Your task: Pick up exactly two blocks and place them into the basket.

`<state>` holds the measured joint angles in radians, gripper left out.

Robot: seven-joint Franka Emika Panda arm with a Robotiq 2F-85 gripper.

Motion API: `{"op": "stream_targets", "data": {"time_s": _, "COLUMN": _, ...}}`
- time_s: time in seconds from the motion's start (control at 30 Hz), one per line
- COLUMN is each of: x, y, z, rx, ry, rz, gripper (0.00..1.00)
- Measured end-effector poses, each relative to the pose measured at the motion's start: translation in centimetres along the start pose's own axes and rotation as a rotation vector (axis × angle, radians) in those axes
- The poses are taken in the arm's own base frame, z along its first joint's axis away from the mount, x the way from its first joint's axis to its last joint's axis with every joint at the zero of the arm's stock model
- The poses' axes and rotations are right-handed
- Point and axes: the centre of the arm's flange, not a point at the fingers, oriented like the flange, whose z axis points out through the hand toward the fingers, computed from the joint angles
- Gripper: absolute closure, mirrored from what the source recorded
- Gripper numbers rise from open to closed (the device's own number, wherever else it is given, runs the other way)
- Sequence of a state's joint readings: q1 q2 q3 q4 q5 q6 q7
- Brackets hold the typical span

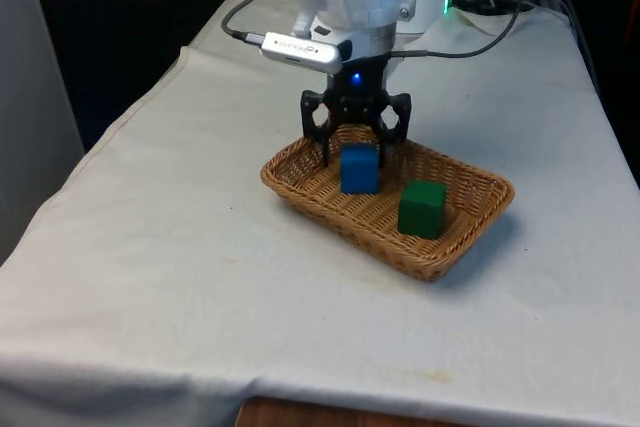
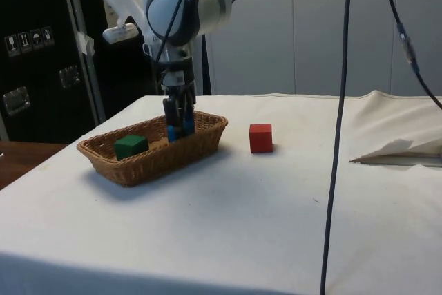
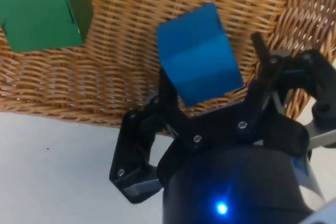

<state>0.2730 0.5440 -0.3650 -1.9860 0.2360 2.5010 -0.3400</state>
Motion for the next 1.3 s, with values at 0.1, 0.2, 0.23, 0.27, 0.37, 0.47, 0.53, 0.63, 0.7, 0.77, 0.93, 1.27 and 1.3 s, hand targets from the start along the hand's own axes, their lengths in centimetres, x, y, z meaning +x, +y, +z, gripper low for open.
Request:
{"op": "stream_targets", "data": {"time_s": 0.1, "x": 0.0, "y": 0.1, "z": 0.0, "rx": 0.0, "ry": 0.0, "rz": 0.0, "gripper": 0.06}}
{"op": "stream_targets", "data": {"time_s": 0.2, "x": 0.0, "y": 0.1, "z": 0.0, "rx": 0.0, "ry": 0.0, "rz": -0.001, "gripper": 0.0}}
{"op": "stream_targets", "data": {"time_s": 0.23, "x": 0.0, "y": 0.1, "z": 0.0, "rx": 0.0, "ry": 0.0, "rz": 0.0, "gripper": 0.0}}
{"op": "stream_targets", "data": {"time_s": 0.27, "x": 0.0, "y": 0.1, "z": 0.0, "rx": 0.0, "ry": 0.0, "rz": 0.0, "gripper": 0.0}}
{"op": "stream_targets", "data": {"time_s": 0.37, "x": 0.0, "y": 0.1, "z": 0.0, "rx": 0.0, "ry": 0.0, "rz": 0.0, "gripper": 0.0}}
{"op": "stream_targets", "data": {"time_s": 0.47, "x": 0.1, "y": 0.3, "z": -0.4, "rx": 0.0, "ry": 0.006, "rz": -0.003, "gripper": 0.0}}
{"op": "stream_targets", "data": {"time_s": 0.53, "x": 0.2, "y": 0.5, "z": -1.2, "rx": 0.004, "ry": 0.01, "rz": -0.007, "gripper": 0.0}}
{"op": "stream_targets", "data": {"time_s": 0.63, "x": 0.1, "y": 0.6, "z": -2.6, "rx": 0.014, "ry": 0.01, "rz": -0.013, "gripper": 0.0}}
{"op": "stream_targets", "data": {"time_s": 0.7, "x": 0.1, "y": 0.6, "z": -3.0, "rx": 0.016, "ry": 0.011, "rz": -0.016, "gripper": 0.0}}
{"op": "stream_targets", "data": {"time_s": 0.77, "x": 0.1, "y": 0.3, "z": -4.0, "rx": 0.019, "ry": 0.015, "rz": -0.027, "gripper": 0.0}}
{"op": "stream_targets", "data": {"time_s": 0.93, "x": 0.2, "y": -0.2, "z": -5.2, "rx": 0.02, "ry": 0.018, "rz": -0.047, "gripper": 0.0}}
{"op": "stream_targets", "data": {"time_s": 1.27, "x": 1.2, "y": -1.4, "z": -7.3, "rx": 0.029, "ry": 0.012, "rz": -0.096, "gripper": 0.0}}
{"op": "stream_targets", "data": {"time_s": 1.3, "x": 1.2, "y": -1.5, "z": -7.6, "rx": 0.03, "ry": 0.012, "rz": -0.099, "gripper": 0.0}}
